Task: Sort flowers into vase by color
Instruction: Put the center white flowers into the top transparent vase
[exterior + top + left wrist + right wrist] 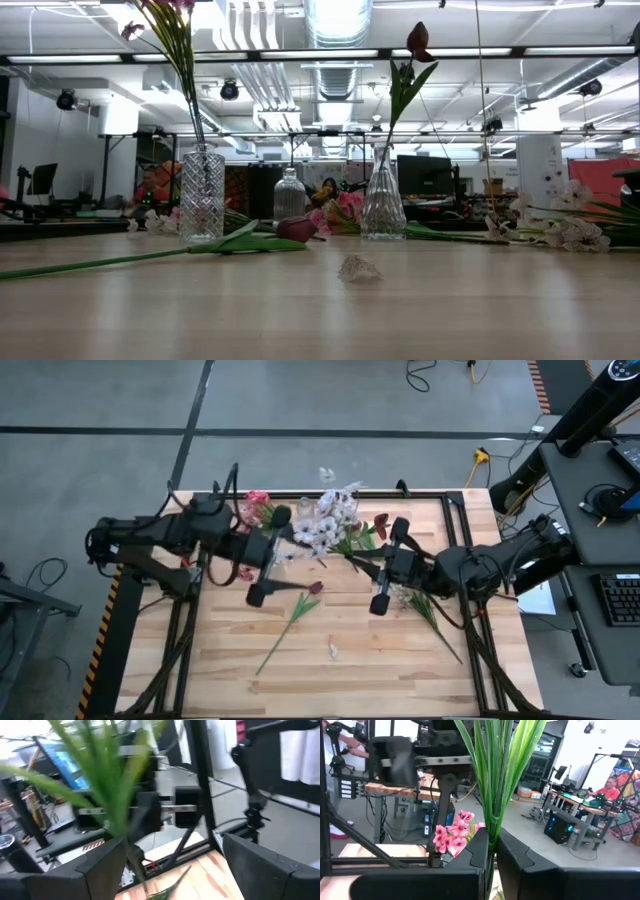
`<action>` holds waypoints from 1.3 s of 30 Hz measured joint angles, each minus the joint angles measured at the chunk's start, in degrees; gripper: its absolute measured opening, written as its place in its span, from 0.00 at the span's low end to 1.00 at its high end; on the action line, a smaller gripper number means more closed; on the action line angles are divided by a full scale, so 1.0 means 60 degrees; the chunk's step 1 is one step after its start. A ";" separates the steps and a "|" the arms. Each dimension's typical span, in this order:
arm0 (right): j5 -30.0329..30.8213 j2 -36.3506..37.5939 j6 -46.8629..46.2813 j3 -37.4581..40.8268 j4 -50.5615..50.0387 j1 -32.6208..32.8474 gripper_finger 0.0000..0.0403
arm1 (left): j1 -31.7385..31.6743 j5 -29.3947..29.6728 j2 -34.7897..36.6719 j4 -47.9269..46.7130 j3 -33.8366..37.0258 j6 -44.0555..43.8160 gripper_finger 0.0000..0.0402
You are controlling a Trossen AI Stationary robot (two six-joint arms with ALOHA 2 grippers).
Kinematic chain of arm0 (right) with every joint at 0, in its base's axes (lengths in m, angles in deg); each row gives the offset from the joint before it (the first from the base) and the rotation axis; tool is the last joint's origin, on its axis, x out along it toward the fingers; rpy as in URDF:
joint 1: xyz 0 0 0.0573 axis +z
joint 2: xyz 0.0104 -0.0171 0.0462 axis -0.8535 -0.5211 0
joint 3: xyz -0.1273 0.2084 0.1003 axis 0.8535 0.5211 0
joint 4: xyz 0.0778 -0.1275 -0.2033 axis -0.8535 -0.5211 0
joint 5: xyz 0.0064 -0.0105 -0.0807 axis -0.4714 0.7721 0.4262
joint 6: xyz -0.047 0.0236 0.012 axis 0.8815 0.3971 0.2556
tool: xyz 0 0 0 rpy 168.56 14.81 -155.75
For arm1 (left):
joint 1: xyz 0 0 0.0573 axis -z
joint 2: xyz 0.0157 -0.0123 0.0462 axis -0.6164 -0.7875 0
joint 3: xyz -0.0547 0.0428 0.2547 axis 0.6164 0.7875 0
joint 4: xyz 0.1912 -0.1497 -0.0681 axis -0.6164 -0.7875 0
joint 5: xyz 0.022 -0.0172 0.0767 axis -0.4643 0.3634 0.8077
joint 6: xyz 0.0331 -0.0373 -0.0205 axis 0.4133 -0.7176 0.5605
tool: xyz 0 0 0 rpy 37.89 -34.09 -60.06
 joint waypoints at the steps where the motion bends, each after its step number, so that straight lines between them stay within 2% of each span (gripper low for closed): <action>1: 0.0000 0.0000 0.0000 0.0000 -0.0001 0.0000 0.04 | -0.0139 -0.0181 -0.0062 0.0136 0.0000 -0.0114 0.77; 7: 0.0000 0.0000 0.0088 0.0000 0.0000 0.0000 0.04 | -0.0950 -0.0595 -0.0550 0.0858 0.0000 -0.0796 0.77; 11: 0.0004 0.0000 0.0160 0.0000 -0.0002 -0.0004 0.04 | -0.1293 -0.1511 -0.0996 0.1460 0.0002 -0.1087 0.77; 15: 0.0004 0.0000 0.0309 0.0000 -0.0004 -0.0004 0.04 | -0.1576 -0.1647 -0.1271 0.2327 0.0004 -0.1252 0.77; 25: 0.0015 0.0000 0.0365 0.0000 -0.0066 -0.0029 0.04 | -0.1786 -0.2130 -0.1331 0.3176 0.0000 -0.1388 0.76; 39: 0.0025 0.0000 0.0172 0.0000 -0.0058 -0.0069 0.04 | -0.1801 -0.2126 -0.1341 0.3388 0.0000 -0.1381 0.61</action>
